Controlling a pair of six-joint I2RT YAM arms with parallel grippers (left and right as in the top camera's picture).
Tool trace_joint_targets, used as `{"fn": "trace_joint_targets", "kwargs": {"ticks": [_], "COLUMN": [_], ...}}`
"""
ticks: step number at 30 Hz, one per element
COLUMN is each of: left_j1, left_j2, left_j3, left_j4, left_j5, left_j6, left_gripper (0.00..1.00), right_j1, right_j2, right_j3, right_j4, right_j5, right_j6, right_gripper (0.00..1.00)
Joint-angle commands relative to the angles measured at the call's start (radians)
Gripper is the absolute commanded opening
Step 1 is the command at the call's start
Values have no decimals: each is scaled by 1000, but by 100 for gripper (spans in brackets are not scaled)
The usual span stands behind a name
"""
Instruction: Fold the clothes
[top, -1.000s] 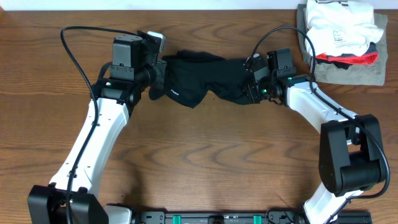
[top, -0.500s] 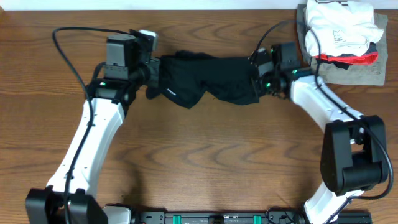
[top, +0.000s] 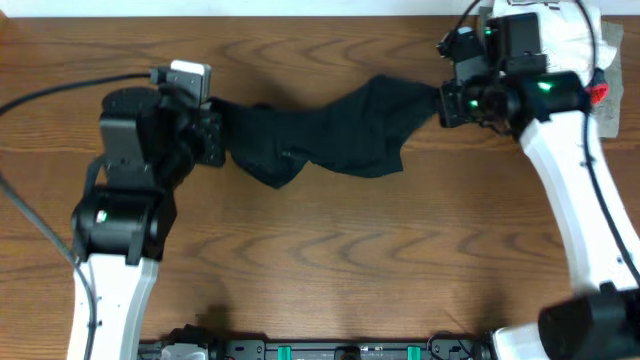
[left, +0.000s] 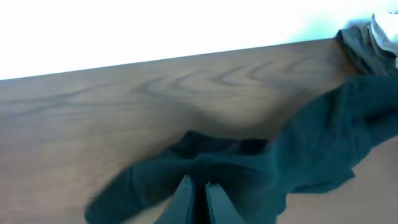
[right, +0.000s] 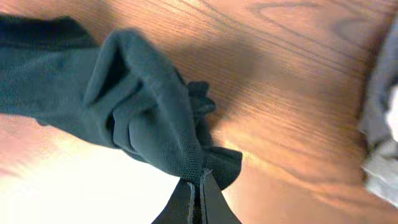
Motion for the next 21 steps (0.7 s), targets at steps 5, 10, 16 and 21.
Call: {"fn": "trace_joint_targets", "kwargs": {"ticks": [5, 10, 16, 21], "left_j1": [5, 5, 5, 5], "left_j2": [-128, -169, -77, 73], "left_j3": [32, 32, 32, 32], "left_j4": [-76, -79, -134, -156], "left_j5": [-261, -290, -308, -307], "left_j6": [-126, -151, -164, -164], "left_gripper": [6, 6, 6, 6], "right_j1": [-134, -227, -231, -223], "right_j2": [-211, -280, -218, -85], "right_j3": [25, 25, 20, 16], "right_j4": [-82, -108, -148, -144], "right_j5": [112, 86, 80, 57], "right_j6": [86, 99, 95, 95], "right_gripper": [1, 1, 1, 1]}}
